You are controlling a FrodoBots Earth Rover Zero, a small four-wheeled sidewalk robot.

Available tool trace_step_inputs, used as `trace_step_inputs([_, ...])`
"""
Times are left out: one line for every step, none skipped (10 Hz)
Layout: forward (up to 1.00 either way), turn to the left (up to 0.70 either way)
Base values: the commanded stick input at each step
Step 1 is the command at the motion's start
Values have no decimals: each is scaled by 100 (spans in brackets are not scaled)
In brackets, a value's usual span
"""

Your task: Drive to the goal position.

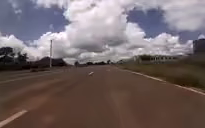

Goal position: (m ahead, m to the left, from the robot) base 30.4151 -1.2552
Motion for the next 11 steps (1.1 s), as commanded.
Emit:
trace_step_inputs([100,-2])
trace_step_inputs([100,-5])
trace_step_inputs([100,-24])
trace_step_inputs([100,-38])
trace_step_inputs([100,-33])
trace_step_inputs([100,-28])
trace_step_inputs([100,0])
trace_step_inputs([100,0])
trace_step_inputs([100,0])
trace_step_inputs([100,0])
trace_step_inputs([100,0])
